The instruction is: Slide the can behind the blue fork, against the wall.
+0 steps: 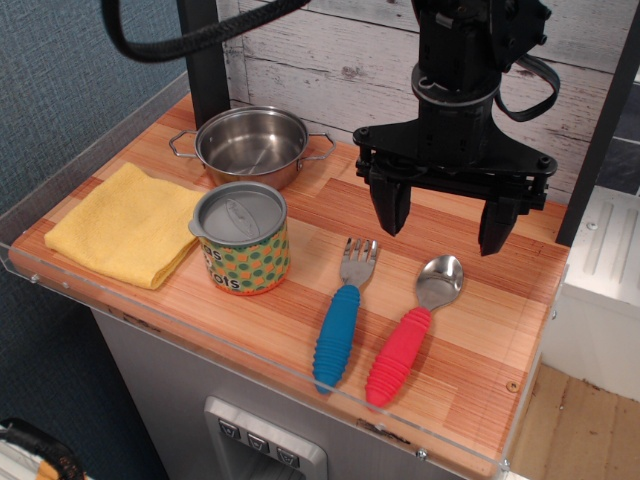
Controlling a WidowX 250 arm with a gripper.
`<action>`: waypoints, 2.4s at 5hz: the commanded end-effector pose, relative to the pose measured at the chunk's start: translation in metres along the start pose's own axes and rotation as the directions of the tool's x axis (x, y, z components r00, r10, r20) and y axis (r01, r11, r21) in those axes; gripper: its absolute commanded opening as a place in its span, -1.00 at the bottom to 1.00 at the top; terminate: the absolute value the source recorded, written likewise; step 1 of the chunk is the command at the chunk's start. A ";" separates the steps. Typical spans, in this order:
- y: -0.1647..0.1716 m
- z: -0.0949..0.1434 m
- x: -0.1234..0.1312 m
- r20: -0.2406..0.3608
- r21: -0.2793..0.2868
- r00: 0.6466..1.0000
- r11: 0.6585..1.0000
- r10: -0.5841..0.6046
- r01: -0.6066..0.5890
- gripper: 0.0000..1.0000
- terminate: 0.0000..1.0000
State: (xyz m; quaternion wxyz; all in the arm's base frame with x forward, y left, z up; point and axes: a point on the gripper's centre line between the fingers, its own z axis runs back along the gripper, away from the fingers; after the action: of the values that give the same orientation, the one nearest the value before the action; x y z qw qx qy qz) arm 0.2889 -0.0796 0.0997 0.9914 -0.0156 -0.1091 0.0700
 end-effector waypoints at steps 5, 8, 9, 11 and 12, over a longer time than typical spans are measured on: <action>0.119 0.027 -0.061 -0.178 0.014 0.933 0.947 -0.314 0.321 1.00 -1.00; 0.171 -0.003 -0.048 -0.142 0.067 0.899 0.902 -0.415 0.427 1.00 -1.00; 0.176 -0.010 -0.035 -0.104 0.066 0.876 0.876 -0.470 0.478 1.00 -1.00; 0.173 -0.029 -0.009 -0.100 0.024 0.853 0.856 -0.512 0.516 1.00 -1.00; 0.171 -0.031 0.000 -0.075 0.003 0.849 0.852 -0.522 0.524 1.00 -1.00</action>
State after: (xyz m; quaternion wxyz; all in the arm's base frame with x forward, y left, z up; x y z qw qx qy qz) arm 0.2638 0.0864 0.0504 0.9788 0.0145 -0.0604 -0.1951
